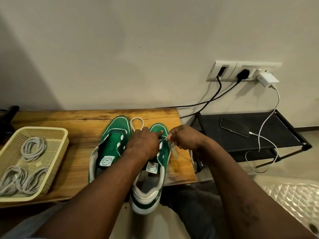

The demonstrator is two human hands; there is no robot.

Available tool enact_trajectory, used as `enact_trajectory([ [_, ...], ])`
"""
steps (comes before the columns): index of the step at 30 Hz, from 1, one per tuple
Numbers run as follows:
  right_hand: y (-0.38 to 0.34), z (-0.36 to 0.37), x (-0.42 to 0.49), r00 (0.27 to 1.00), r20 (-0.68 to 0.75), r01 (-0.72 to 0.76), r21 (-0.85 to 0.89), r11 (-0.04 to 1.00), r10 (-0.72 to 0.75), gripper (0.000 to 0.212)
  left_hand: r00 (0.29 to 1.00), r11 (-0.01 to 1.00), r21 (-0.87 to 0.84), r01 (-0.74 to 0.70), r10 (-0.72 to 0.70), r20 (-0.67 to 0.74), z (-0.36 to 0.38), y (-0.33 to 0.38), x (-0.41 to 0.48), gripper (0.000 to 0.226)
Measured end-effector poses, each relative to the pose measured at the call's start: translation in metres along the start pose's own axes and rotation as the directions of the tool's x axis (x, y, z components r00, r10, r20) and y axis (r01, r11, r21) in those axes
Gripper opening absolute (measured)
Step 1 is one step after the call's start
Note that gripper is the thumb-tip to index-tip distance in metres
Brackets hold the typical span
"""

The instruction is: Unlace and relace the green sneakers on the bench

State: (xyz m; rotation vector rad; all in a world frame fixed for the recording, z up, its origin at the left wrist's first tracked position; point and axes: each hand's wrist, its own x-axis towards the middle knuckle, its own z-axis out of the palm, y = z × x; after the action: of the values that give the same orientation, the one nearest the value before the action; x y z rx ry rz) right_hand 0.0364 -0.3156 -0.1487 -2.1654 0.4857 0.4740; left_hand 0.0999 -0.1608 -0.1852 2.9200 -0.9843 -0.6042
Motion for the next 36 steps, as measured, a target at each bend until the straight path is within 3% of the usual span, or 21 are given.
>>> enact_trajectory([
  [4, 0.009, -0.007, -0.009, 0.998, -0.056, 0.037, 0.37, 0.928, -0.018, 0.023, 1.0, 1.0, 0.002, 0.025, -0.025, -0.015, -0.002, 0.003, 0.001, 0.066],
  [7, 0.009, -0.01, -0.015, 0.996, -0.065, 0.086, 0.505, 0.859, -0.062, 0.029, 1.0, 1.0, -0.001, 0.018, -0.018, -0.021, -0.002, 0.001, 0.002, 0.068],
  [14, 0.002, -0.009, -0.026, 0.975, -0.12, 0.222, 0.497, 0.839, -0.187, 0.024, 0.999, 1.0, -0.002, 0.0, 0.0, -0.038, -0.002, -0.003, 0.004, 0.066],
  [17, 0.0, -0.01, -0.029, 0.966, -0.229, 0.193, 0.337, 0.922, -0.119, 0.032, 0.997, 0.996, -0.091, -0.012, 0.005, -0.074, -0.002, -0.002, -0.001, 0.055],
  [19, -0.002, -0.01, -0.032, 0.939, -0.341, 0.152, 0.297, 0.943, -0.044, 0.033, 0.989, 0.971, -0.24, -0.018, -0.017, -0.144, -0.008, -0.001, -0.005, 0.043],
  [22, -0.005, -0.014, -0.04, 0.859, -0.512, 0.186, 0.263, 0.947, -0.027, 0.016, 0.957, 0.804, -0.592, -0.062, -0.12, -0.263, -0.036, -0.007, -0.018, 0.037],
  [24, -0.02, -0.018, -0.053, 0.848, -0.524, 0.316, 0.381, 0.869, -0.078, 0.022, 0.945, 0.554, -0.819, -0.149, -0.163, -0.282, -0.064, -0.008, -0.037, 0.03],
  [27, -0.065, -0.03, -0.083, 0.816, -0.558, 0.473, 0.494, 0.729, -0.152, 0.02, 0.931, 0.154, -0.939, -0.308, -0.156, -0.331, -0.116, -0.004, -0.072, 0.022],
  [29, -0.095, -0.043, -0.107, 0.791, -0.57, 0.55, 0.501, 0.668, -0.224, 0.016, 0.904, -0.022, -0.912, -0.41, -0.145, -0.403, -0.154, 0.002, -0.097, 0.022],
  [33, -0.142, -0.073, -0.154, 0.739, -0.584, 0.637, 0.445, 0.629, -0.336, 0.016, 0.84, -0.125, -0.831, -0.542, -0.102, -0.533, -0.227, 0.017, -0.14, 0.021],
  [36, -0.17, -0.093, -0.183, 0.705, -0.598, 0.665, 0.368, 0.65, -0.382, 0.016, 0.835, -0.092, -0.83, -0.55, -0.096, -0.543, -0.26, 0.021, -0.165, 0.021],
])
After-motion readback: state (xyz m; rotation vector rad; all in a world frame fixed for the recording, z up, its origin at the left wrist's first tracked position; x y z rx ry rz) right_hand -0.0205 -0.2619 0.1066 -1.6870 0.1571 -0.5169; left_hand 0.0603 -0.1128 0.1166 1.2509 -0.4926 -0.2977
